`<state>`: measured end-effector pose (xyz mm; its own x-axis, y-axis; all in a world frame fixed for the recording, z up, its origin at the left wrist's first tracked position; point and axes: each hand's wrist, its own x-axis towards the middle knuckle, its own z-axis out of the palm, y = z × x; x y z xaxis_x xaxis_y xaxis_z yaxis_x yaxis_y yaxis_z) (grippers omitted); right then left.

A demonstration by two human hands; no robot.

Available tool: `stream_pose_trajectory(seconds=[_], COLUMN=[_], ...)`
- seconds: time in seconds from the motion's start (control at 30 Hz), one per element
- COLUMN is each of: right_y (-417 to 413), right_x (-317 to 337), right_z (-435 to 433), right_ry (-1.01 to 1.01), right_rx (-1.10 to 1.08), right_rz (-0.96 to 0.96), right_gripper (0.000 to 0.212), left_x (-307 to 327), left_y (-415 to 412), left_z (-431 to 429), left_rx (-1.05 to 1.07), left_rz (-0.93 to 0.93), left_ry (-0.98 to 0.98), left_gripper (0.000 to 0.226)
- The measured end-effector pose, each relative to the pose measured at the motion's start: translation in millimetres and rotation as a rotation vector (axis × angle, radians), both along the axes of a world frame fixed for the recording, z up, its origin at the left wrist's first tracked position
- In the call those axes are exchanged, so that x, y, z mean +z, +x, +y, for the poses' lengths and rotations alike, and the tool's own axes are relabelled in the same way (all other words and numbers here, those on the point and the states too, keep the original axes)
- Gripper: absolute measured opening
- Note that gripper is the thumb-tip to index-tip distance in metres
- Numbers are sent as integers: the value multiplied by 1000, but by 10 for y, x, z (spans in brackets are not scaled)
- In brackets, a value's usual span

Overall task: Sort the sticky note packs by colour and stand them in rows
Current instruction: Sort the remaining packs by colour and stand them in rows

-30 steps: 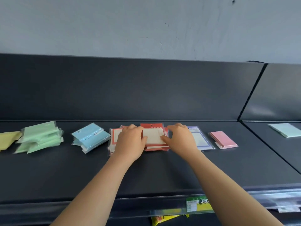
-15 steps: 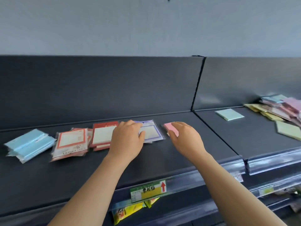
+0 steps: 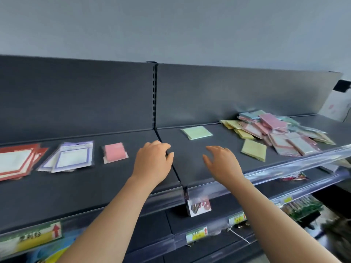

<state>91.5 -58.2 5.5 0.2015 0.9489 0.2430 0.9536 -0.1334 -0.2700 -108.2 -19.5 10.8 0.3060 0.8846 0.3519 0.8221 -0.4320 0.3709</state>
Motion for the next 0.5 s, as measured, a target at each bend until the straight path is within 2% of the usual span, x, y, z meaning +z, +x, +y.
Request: stream_pose_trajectory(seconds=[0.3,0.5], right_y=[1271,1588], right_x=[-173,-260], right_z=[76,310], right_ry=[-88,-151], right_rx=[-213,-212], right_rz=[-16,68], right_gripper=[40,22], left_x=[-145,-198], left_y=[935,1255], left_z=[254,613], left_rx=[-84,-87], left_rz=[76,136], left_ry=[-85,-125], left_gripper=[36,35])
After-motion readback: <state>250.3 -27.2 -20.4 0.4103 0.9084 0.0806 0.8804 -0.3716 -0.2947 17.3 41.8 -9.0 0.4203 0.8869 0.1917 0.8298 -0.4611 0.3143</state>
